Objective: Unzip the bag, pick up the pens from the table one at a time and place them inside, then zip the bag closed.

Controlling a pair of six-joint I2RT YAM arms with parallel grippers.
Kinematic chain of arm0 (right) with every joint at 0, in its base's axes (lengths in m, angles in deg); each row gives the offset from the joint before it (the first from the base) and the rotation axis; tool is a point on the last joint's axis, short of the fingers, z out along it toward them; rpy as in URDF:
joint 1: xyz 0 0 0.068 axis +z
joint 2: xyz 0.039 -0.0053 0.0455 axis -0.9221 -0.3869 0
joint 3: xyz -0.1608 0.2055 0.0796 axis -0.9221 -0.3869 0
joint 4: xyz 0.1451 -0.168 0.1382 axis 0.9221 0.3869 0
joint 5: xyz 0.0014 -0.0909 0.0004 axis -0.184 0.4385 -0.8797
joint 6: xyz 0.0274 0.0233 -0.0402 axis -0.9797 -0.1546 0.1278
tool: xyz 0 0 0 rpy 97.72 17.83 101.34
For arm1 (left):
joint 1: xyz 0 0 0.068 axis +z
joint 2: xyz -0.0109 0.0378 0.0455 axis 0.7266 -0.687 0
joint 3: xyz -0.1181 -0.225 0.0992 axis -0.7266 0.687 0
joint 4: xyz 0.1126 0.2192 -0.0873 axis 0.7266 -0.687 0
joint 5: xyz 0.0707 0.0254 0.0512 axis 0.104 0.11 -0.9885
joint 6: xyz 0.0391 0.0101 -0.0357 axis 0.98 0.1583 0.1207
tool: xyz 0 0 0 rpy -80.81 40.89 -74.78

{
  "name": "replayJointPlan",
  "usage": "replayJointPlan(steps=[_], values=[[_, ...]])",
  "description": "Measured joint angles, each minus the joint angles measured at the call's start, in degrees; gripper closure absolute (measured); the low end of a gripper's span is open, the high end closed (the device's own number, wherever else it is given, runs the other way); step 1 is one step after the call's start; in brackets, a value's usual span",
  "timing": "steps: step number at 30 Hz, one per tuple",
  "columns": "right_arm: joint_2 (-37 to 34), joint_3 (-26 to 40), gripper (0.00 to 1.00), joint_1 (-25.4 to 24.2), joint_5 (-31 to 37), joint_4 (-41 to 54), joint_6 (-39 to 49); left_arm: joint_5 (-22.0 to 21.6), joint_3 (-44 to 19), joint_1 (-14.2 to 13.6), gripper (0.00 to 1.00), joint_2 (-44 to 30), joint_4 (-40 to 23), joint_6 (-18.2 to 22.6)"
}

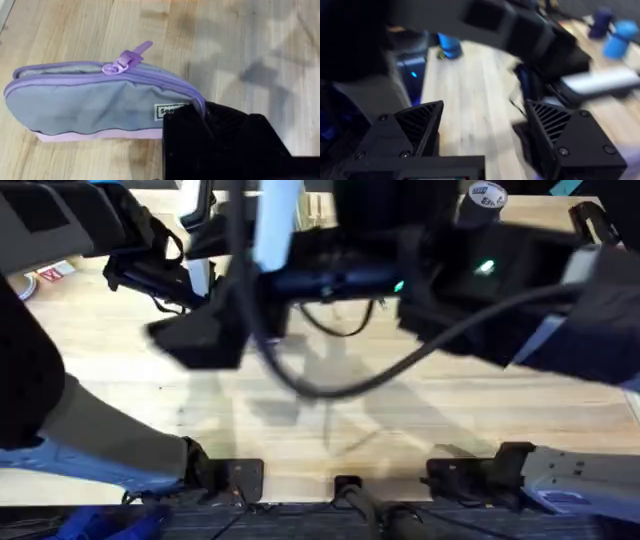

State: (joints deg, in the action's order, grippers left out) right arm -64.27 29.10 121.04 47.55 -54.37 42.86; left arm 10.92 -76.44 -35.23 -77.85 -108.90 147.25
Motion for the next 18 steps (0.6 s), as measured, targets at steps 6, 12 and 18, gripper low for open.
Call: replayJointPlan(steps=[6, 12, 18], values=[[2.0, 0.0, 0.005, -8.3, -0.2, 12.3, 0.0, 0.0, 0.0, 0.0, 0.958, 0.0, 0.0, 0.0], [4.4, 0.0, 0.005, -16.1, -0.2, 16.9, 0.0, 0.0, 0.0, 0.0, 0.958, 0.0, 0.0, 0.0], [4.5, 0.0, 0.006, -20.4, -0.2, 18.0, 0.0, 0.0, 0.0, 0.0, 0.958, 0.0, -0.2, 0.0]])
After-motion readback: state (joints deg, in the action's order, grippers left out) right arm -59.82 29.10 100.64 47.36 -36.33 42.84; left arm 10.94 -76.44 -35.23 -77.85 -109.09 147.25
